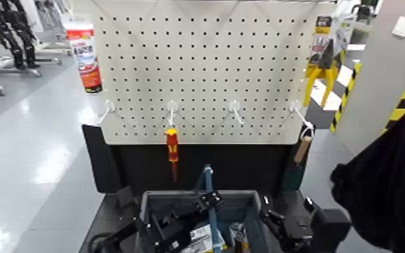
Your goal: Grasp the handle of the crate.
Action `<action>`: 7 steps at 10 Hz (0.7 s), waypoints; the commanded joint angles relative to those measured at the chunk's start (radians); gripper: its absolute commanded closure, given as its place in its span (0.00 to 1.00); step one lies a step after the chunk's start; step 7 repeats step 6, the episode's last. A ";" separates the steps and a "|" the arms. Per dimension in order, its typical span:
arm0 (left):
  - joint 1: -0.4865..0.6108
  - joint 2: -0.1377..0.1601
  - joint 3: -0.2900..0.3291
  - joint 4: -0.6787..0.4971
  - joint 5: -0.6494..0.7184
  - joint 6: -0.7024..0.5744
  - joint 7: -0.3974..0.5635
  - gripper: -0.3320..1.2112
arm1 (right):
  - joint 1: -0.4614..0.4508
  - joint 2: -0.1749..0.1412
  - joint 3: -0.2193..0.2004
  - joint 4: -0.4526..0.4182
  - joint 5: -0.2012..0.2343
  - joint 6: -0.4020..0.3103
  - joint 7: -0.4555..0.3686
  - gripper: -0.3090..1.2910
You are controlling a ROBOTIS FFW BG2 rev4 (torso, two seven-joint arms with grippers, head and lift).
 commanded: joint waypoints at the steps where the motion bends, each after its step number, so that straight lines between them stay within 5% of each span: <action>1: 0.005 -0.004 -0.004 -0.001 0.010 -0.007 -0.008 0.99 | 0.000 -0.001 0.003 -0.002 0.007 0.000 0.000 0.28; 7: 0.007 -0.007 -0.009 0.007 0.016 -0.007 -0.017 0.99 | -0.002 0.000 0.003 -0.005 0.022 0.006 0.003 0.28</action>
